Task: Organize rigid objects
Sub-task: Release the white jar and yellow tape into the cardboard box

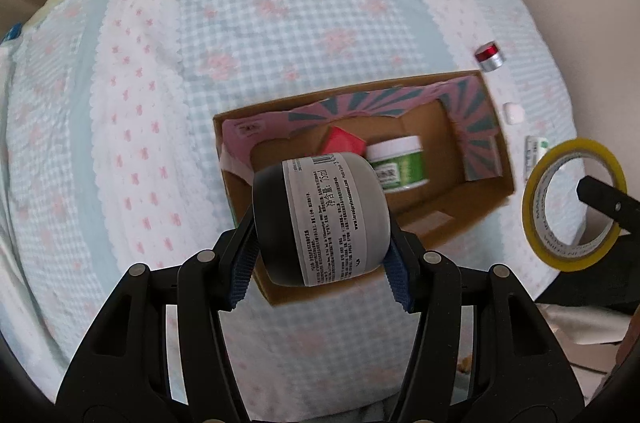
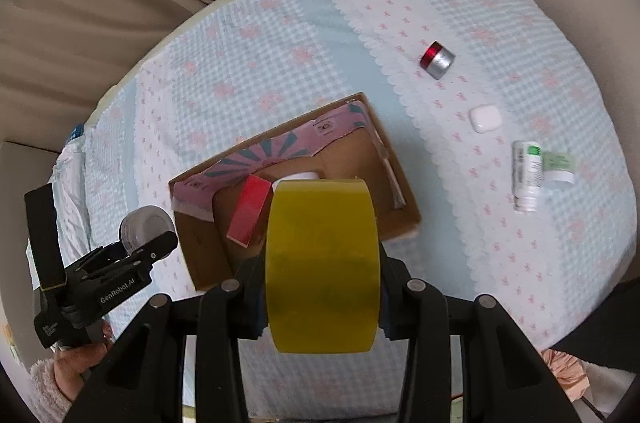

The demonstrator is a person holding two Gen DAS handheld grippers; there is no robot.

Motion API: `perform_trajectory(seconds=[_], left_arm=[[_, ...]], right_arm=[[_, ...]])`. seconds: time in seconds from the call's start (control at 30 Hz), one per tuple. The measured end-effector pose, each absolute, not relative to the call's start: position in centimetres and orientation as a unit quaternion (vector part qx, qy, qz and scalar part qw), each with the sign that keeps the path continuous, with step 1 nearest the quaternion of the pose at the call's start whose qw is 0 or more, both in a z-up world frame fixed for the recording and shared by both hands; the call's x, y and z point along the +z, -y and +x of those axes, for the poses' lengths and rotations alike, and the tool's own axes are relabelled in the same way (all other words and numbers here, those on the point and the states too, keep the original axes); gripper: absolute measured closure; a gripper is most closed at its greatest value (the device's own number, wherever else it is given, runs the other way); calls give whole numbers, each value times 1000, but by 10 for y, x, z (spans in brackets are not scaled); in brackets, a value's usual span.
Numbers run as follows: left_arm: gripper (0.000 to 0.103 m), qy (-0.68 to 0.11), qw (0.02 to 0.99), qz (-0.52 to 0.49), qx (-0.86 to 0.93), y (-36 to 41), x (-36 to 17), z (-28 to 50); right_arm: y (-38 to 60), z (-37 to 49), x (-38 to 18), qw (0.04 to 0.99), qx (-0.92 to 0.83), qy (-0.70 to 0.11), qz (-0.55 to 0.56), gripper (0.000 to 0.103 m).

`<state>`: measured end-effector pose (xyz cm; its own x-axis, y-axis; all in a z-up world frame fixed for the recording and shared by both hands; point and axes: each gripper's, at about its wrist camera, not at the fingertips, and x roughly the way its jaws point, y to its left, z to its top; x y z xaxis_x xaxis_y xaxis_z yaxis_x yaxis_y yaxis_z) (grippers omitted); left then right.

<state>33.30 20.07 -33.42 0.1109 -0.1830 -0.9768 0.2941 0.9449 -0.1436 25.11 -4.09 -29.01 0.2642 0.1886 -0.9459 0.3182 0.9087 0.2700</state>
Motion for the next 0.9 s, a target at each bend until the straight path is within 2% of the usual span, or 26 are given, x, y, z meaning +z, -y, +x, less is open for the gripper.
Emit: perform_trajectory(seconds=[0.37,0.57,0.6,0.63,0.67,0.7,0.73,0.77,0.8,0.9], left_arm=[[51,-685,702,109,-160,-183,-409,379],[52,-682,699,127,-174,-176,-416,387],[46,-677,702,130,-181,-174,-413,388],[21,-674,703,137,-183,-171,-410,388],[5,-670,705,146,-183,-169,-408,388],[0,-664,709,152,-183,-168,-404,388],[0,-660,711,154,-185,-167,-401,387],[0,-658,714,152,-186,-169,-399,384],[0,-657,715,151,-185,-170,-397,383],[0,-658,716,148,-180,-177,-394,375]], right_arm=[[38,306,-371,733,-54,-650,195,65],[39,320,-392,717,-55,-670,182,65],[38,322,-394,715,-52,-674,179,65],[38,325,-396,716,-47,-674,177,63],[37,327,-395,719,-41,-672,175,62],[36,329,-395,721,-37,-670,171,51],[36,330,-394,724,-32,-669,166,25],[36,331,-393,727,-25,-666,163,9],[37,331,-390,732,-17,-661,165,0],[41,330,-385,739,-6,-651,174,0]])
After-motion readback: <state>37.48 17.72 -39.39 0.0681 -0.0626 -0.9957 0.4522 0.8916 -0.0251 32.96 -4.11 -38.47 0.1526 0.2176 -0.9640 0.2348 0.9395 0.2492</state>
